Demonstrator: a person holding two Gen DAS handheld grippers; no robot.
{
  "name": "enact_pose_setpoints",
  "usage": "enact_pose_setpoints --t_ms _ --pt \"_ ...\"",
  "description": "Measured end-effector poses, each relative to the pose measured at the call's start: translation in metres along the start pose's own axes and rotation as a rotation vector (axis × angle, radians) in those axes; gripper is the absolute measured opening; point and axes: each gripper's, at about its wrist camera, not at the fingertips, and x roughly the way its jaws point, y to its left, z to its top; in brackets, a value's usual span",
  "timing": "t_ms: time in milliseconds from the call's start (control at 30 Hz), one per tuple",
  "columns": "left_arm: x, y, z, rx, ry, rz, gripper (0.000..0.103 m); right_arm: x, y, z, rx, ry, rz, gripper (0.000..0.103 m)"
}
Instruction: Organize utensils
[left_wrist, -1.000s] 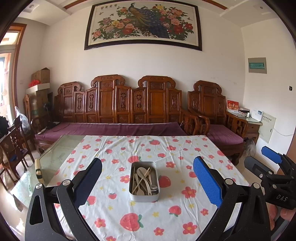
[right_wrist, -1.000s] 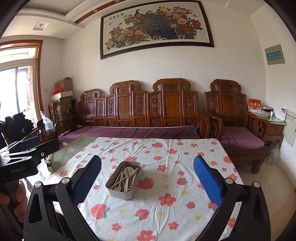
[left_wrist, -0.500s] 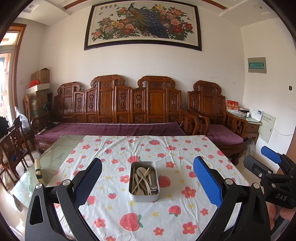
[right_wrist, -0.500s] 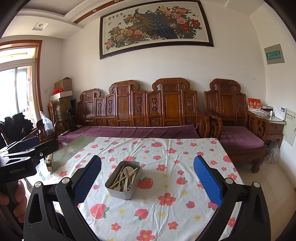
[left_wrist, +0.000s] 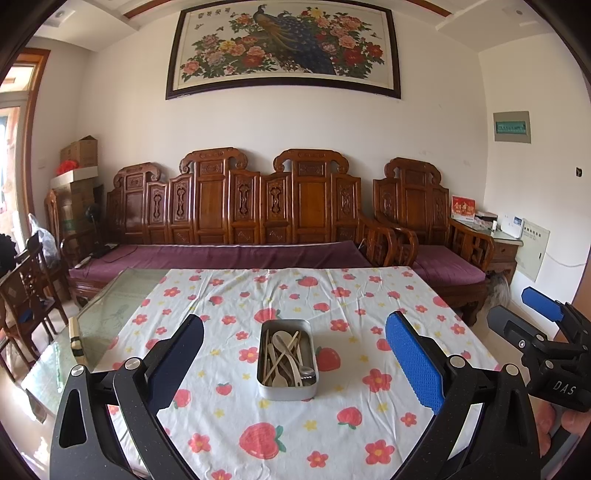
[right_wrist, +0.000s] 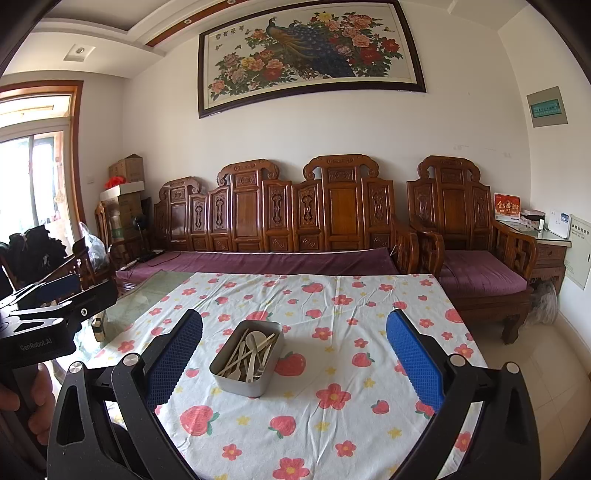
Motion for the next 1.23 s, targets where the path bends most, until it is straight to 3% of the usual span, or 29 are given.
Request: enact_pose_setpoints --t_ms 1233 --pt "0.0014 -0.0039 -0.0017 0.003 -0.005 -0.004 0.095 0.0003 -0.0004 0.0013 0.002 0.000 0.000 0.100"
